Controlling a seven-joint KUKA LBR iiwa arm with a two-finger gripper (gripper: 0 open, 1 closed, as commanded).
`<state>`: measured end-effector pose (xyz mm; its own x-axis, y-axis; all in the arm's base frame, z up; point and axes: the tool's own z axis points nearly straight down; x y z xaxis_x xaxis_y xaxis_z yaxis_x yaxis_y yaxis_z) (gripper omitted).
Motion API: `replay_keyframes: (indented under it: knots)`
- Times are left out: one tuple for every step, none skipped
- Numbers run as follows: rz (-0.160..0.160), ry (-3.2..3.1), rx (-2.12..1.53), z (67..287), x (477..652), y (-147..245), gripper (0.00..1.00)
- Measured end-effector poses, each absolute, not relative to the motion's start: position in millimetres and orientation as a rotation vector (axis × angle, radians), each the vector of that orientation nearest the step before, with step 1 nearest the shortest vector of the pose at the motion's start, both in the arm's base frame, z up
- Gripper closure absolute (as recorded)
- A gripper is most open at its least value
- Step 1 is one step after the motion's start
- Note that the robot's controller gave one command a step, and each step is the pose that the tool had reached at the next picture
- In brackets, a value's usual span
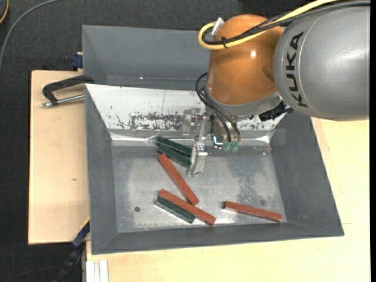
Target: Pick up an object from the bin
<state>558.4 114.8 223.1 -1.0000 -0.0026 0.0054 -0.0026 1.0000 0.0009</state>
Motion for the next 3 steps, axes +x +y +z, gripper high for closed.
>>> replay_keyframes:
  knots:
    - [-0.001,-2.884,1.243,155.3,566.6,91.9,0.0]
    - [-0.004,-2.657,1.681,68.9,597.6,130.5,0.0]
    - [-0.003,-2.659,1.681,71.1,598.7,130.3,1.0]
